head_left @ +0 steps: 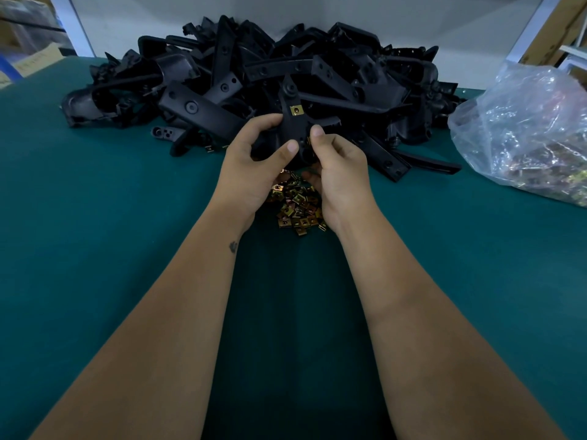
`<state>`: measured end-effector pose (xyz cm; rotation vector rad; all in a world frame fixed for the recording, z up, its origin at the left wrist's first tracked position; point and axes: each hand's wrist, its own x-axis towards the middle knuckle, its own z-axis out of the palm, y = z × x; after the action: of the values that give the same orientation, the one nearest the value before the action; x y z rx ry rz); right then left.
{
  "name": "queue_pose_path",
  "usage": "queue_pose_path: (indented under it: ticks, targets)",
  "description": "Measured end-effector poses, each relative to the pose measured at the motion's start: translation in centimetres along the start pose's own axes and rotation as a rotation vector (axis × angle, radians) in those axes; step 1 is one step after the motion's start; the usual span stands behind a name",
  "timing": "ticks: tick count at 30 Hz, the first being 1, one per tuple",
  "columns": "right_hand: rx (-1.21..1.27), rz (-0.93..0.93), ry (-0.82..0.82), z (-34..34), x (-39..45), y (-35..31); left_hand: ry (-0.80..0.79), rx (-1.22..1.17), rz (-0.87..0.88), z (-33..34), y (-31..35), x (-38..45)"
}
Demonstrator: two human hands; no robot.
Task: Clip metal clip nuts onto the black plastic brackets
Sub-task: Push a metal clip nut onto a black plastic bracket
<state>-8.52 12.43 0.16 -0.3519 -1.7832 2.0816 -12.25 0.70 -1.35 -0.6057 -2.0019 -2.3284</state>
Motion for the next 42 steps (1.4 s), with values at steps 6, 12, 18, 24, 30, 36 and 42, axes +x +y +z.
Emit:
queue_pose_path:
  ticks: [6,12,18,24,30,36,42]
  targets:
    - [0.041,-0.022,-0.02,0.1,-0.3,-0.3,-0.007,-0.006,0.001,-0.1,0.0,-0.1]
    - [0.114,0.027,-0.048,-0.3,-0.3,-0.4,-0.01,0.015,0.006,-0.2,0.1,-0.1]
    - [0.126,0.04,-0.047,-0.1,-0.2,-0.1,-0.006,0.019,0.021,-0.1,0.1,-0.1]
    - [0.153,0.004,-0.072,0.1,-0.4,-0.5,-0.023,-0.018,0.01,-0.3,0.2,-0.1]
    - [0.148,0.019,-0.097,0.2,-0.7,-0.7,-0.048,-0.02,-0.021,-0.7,0.4,-0.1]
    - [-0.026,-0.042,0.005,0.1,-0.4,0.0,-0.001,0.002,-0.054,-0.3,0.0,0.1]
    - [-0.336,-0.258,0.056,0.2,-0.2,0.7,0.072,-0.06,-0.074,0.4,-0.5,0.6]
